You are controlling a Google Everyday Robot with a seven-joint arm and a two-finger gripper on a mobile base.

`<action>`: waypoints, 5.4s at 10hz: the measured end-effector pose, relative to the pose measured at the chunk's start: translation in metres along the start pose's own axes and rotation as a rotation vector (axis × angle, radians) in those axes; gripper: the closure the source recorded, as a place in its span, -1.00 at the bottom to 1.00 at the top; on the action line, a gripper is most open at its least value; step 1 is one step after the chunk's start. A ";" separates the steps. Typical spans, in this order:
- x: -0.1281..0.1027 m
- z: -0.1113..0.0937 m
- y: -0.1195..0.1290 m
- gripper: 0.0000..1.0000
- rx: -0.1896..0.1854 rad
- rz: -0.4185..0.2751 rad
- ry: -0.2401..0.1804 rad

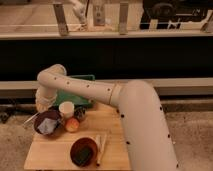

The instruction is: Place fork in purple bowl

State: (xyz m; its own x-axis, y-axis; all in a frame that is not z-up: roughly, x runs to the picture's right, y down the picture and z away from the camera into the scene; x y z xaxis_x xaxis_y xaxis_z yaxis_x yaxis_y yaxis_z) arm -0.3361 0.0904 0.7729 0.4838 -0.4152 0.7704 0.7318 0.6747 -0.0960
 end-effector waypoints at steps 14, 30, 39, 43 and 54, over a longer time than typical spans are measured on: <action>-0.002 -0.008 -0.002 -0.60 -0.003 -0.016 0.023; -0.003 -0.007 -0.002 -0.60 -0.004 -0.016 0.023; -0.003 -0.007 -0.002 -0.60 -0.004 -0.017 0.023; -0.003 -0.006 -0.002 -0.60 -0.005 -0.017 0.021; -0.003 -0.006 -0.002 -0.60 -0.005 -0.016 0.022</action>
State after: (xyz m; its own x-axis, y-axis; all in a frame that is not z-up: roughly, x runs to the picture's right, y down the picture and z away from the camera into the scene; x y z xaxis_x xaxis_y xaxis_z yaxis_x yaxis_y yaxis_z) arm -0.3360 0.0868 0.7670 0.4824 -0.4391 0.7580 0.7420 0.6647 -0.0872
